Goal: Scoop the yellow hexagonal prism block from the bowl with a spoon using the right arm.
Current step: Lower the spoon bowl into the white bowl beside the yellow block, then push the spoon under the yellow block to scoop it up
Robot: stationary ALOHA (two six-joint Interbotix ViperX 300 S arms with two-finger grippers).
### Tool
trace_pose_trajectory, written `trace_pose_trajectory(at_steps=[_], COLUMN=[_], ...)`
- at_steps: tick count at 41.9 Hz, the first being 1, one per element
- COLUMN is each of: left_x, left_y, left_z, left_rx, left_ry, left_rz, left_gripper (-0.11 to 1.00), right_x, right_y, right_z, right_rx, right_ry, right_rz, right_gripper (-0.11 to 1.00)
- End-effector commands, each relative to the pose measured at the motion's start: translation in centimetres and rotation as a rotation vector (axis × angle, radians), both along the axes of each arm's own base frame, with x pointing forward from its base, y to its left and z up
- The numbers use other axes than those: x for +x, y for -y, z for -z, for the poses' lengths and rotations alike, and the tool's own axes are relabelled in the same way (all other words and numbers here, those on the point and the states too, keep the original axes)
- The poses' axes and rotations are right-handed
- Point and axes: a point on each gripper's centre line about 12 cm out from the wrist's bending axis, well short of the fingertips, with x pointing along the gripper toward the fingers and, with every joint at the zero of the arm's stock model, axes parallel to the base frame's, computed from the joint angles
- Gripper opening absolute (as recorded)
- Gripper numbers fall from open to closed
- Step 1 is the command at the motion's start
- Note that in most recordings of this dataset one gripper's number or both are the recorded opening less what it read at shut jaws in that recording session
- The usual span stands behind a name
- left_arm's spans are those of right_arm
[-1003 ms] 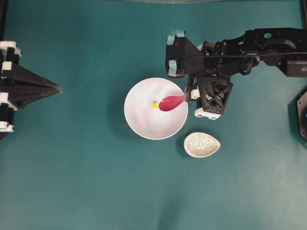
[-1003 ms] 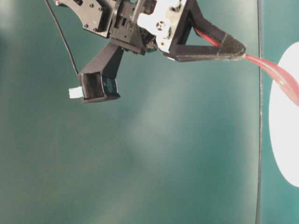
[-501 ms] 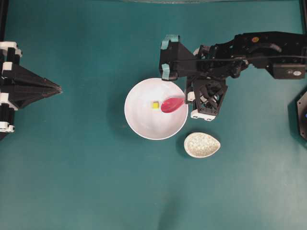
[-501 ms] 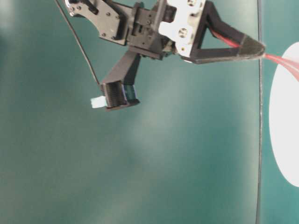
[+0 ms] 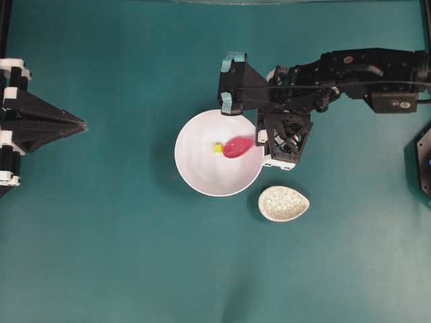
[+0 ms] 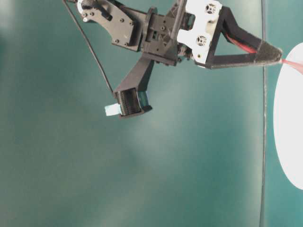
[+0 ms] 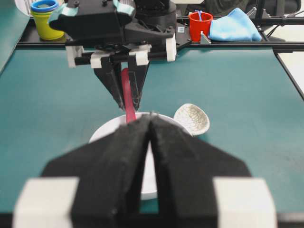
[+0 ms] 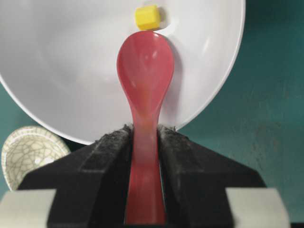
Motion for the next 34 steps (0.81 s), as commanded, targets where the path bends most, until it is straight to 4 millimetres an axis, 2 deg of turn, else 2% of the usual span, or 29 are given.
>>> trace_pose_trajectory(at_steps=[1,34], left_x=[0.3,0.3], left_y=[0.0,0.0], left_z=[-1.2,-1.2], left_rx=[0.003,0.003], left_ry=[0.031,0.031], left_rz=[-0.001,-0.001], left_gripper=[0.06,0.06], right_x=[0.6,2.0], right_y=[0.0,-0.8], right_z=[-1.2,-0.5], right_rx=[-0.009,-0.017], right_ry=[0.045,0.111], right_rz=[0.001,0.001], right_gripper=[0.25,0.25])
